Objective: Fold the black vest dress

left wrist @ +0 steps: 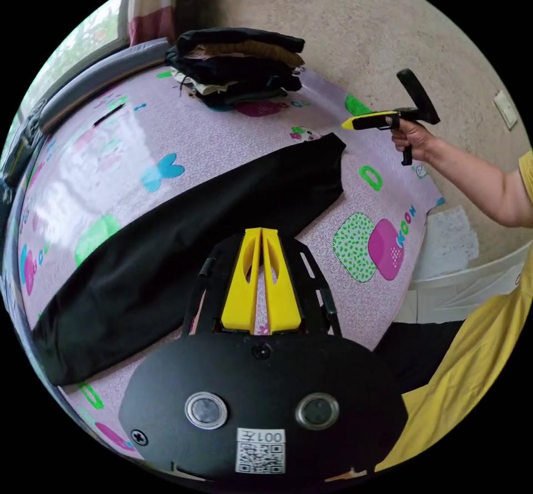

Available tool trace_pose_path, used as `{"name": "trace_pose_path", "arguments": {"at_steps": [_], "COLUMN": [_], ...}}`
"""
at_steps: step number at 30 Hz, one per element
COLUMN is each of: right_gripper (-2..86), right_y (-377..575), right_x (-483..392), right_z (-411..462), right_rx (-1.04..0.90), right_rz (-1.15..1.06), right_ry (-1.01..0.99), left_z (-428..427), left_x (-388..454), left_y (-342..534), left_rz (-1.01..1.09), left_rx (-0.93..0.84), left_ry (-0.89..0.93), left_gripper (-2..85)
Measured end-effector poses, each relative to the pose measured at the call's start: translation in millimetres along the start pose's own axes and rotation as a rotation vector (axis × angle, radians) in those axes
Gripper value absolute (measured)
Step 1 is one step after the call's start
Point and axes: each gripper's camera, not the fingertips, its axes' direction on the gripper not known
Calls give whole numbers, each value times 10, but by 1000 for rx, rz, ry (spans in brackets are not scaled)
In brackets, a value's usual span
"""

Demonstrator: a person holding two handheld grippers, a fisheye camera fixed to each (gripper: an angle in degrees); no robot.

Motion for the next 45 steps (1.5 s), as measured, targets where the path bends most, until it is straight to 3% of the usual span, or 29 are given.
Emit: {"name": "trace_pose_path", "arguments": {"at_steps": [4,8,10,15,18,23,27,33,39,45], "right_gripper": [0,0,-1,-1,-1,-1,-1,0,0,0], "right_y": [-155,-207,-157,-145,-402,-1005,-1348,-1553,-1732,-1930], "right_x": [-412,-655,-721,-690,-687,-814,-984,-1089,-1285,-1537], "right_z": [541,881,869,776,653,833,1233,1071,1270,961], "right_rx": [-129,-286,-299,-292,-180,-127,-214,-115,-219,-72], "right_rz": [-119,-253,-281,-196,-179,-213,-228,-169,-162,-180], "right_ry": [-79,63,53,-28,-45,-70,-51,-120,-157,-254], "left_z": [259,600,594,589,519,587,781,701,677,310], "left_x": [166,214,209,245,265,110,-16,14,-462,-1177], "left_y": [-314,-465,-433,-266,-233,-466,-490,-173,277,1007], "left_rz": [116,155,155,182,220,189,134,184,2,-261], "left_rx": [-16,-144,-123,-158,-107,-70,-124,-70,-88,-28], "left_ry": [-2,0,24,99,101,-4,24,7,-44,-156], "left_gripper": [-12,-12,-12,-13,-13,-12,-12,-13,-13,-13]}}
